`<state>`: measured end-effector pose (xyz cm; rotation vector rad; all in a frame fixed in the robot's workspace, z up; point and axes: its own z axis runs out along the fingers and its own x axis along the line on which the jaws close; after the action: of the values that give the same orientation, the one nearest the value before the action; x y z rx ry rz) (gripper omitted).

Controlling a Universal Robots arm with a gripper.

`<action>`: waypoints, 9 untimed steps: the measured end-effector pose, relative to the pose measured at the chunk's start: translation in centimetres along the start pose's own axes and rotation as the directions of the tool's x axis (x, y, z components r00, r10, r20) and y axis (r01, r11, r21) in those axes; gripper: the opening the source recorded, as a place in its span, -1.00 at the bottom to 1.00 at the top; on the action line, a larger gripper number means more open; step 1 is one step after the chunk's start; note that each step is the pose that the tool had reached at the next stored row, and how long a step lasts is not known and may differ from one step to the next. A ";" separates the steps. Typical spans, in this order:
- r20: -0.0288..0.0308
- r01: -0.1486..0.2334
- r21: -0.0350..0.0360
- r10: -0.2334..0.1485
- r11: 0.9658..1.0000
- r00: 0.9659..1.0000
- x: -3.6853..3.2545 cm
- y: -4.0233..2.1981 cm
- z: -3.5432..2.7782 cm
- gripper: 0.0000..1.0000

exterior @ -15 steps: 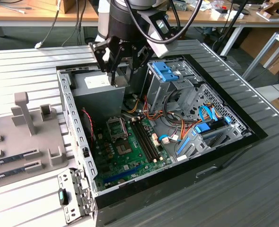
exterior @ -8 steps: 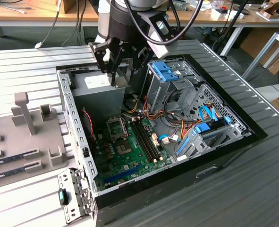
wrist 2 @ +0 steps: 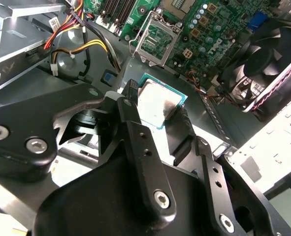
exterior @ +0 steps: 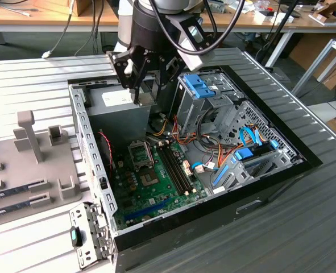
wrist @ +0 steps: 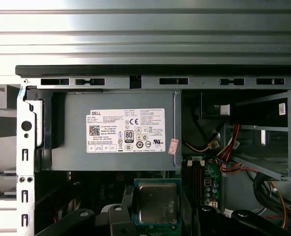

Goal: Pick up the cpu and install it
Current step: 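Pick up the cpu and move it towards the insertion slot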

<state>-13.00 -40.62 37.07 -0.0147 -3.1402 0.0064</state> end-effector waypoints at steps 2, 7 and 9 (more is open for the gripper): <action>0.000 0.000 0.000 0.000 1.000 1.000 -0.02 0.00 0.03 -0.06; 0.000 0.000 0.000 0.000 1.000 1.000 -0.05 -0.01 0.10 -0.06; 0.000 0.000 0.000 0.000 1.000 1.000 -0.06 -0.04 0.14 -0.06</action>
<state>-12.94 -40.66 36.93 -0.0147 -3.1404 0.0062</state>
